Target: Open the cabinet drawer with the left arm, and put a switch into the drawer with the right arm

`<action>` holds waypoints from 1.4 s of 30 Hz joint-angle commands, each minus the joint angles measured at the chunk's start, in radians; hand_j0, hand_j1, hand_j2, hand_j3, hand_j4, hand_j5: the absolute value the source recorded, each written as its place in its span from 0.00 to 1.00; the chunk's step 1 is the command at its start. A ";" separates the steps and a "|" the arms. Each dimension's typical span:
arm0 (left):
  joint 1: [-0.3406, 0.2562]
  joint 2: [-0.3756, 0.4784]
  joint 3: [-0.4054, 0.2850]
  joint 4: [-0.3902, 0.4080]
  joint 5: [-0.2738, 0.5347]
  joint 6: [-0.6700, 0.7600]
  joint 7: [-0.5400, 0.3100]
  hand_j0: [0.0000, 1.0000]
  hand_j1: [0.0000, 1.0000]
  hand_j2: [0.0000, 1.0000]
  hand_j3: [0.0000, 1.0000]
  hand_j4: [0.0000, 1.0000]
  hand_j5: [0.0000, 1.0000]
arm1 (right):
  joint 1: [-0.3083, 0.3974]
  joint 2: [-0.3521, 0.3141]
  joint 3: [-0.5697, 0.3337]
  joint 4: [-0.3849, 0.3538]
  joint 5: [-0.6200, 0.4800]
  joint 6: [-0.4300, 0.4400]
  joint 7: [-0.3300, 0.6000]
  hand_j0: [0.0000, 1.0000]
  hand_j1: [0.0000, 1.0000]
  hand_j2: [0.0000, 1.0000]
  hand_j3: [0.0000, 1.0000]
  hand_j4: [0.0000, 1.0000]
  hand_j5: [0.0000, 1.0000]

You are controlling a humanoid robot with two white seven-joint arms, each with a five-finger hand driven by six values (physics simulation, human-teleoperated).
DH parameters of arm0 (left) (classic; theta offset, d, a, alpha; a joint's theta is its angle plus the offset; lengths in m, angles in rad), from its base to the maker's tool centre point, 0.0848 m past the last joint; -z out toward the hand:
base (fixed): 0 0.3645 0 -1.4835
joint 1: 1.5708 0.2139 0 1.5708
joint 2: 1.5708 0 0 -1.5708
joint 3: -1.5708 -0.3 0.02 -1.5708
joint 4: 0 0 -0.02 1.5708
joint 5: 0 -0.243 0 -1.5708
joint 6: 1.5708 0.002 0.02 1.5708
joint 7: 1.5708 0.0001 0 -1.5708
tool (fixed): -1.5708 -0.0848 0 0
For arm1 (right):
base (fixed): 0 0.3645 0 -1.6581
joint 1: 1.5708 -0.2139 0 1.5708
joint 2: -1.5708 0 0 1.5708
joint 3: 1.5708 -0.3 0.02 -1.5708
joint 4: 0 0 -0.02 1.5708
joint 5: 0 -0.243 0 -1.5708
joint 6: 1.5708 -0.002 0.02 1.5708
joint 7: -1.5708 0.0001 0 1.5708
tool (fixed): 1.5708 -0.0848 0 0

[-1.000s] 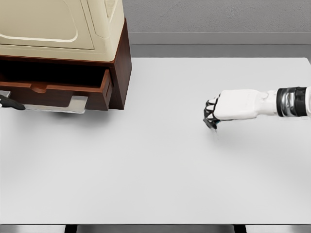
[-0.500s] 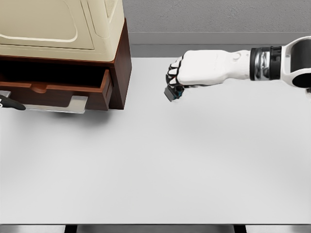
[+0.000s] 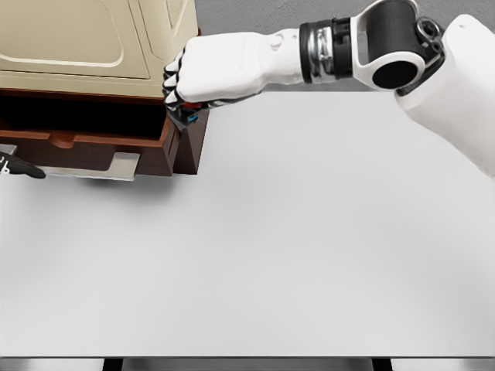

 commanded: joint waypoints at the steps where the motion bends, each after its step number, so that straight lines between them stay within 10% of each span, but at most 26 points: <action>1: 0.000 -0.008 -0.005 0.000 -0.009 0.003 0.000 1.00 1.00 1.00 1.00 1.00 1.00 | -0.003 0.039 0.003 0.042 -0.006 0.004 -0.001 0.40 0.40 0.40 0.40 0.40 0.40; 16: 0.000 -0.016 -0.007 0.001 -0.014 0.003 0.000 1.00 1.00 1.00 1.00 1.00 1.00 | -0.084 0.195 0.065 0.230 -0.004 0.004 -0.001 0.43 0.43 0.43 0.43 0.43 0.43; 42: 0.000 -0.042 -0.011 0.021 -0.041 0.003 0.000 1.00 1.00 1.00 1.00 1.00 1.00 | -0.126 0.264 0.092 0.321 0.002 0.004 -0.001 0.46 0.46 0.46 0.46 0.46 0.46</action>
